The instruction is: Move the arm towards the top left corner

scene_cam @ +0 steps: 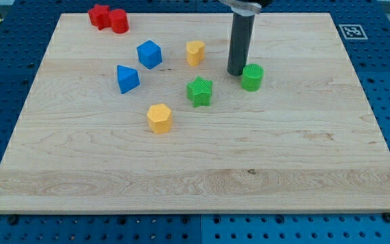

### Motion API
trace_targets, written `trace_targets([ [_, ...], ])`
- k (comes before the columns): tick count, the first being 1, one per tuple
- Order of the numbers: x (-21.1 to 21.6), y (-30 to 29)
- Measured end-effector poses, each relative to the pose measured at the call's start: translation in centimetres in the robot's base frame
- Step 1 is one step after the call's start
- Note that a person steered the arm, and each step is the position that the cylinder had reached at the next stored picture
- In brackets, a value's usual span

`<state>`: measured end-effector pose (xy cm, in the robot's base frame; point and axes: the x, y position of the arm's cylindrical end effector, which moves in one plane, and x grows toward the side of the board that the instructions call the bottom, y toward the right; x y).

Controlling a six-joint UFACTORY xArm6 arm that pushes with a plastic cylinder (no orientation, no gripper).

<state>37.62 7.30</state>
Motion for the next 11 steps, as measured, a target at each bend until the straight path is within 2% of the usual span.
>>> trace_targets([
  [1, 0.7, 0.1],
  [2, -3.7, 0.1],
  [3, -10.9, 0.2],
  [4, -14.9, 0.5],
  [5, -16.4, -5.5],
  [6, -15.6, -11.3],
  [7, -12.8, -13.5],
  [9, -11.2, -16.5],
  [10, -10.2, -21.6],
  [11, -10.2, -29.5],
])
